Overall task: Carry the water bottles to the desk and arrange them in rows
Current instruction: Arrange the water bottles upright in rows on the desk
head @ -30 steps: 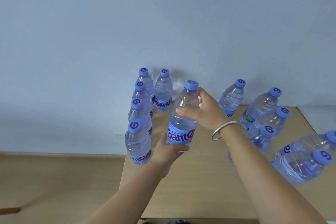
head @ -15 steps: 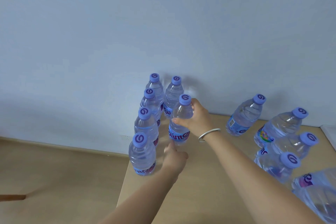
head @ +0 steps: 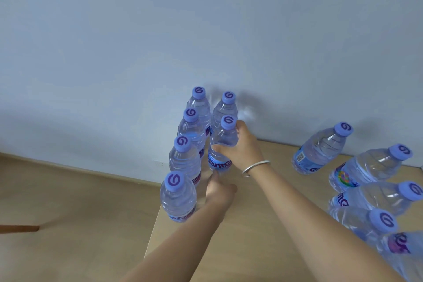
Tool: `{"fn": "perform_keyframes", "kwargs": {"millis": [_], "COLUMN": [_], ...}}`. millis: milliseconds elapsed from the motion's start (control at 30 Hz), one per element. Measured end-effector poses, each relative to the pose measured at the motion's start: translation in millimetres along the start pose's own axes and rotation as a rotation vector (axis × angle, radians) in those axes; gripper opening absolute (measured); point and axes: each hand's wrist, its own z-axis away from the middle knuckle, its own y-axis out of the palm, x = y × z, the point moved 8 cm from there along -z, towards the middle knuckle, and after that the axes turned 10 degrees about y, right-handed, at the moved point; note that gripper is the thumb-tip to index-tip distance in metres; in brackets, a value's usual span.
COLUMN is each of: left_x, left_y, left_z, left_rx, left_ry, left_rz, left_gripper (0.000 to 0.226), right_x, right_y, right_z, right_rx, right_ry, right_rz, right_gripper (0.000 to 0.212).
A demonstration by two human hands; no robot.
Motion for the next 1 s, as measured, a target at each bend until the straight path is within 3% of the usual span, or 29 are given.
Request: {"fn": "perform_keyframes", "kwargs": {"millis": [267, 467, 1000], "left_x": [-3.6, -4.6, -5.4], "left_y": [1.8, 4.5, 0.7], "left_z": [-10.8, -10.6, -10.6], "left_rx": [-0.007, 0.002, -0.006], "left_ry": [-0.020, -0.023, -0.005], "left_rz": [0.055, 0.073, 0.081], "left_gripper": [0.080, 0.080, 0.078], "right_x": [0.6, 4.6, 3.7], "right_y": [4.8, 7.3, 7.7], "right_z": [-4.3, -4.9, -7.3], "right_rx": [-0.001, -0.014, -0.040], "right_ry": [-0.041, -0.101, -0.082], "right_rz": [-0.010, 0.041, 0.026], "right_gripper": [0.053, 0.066, 0.068]}}
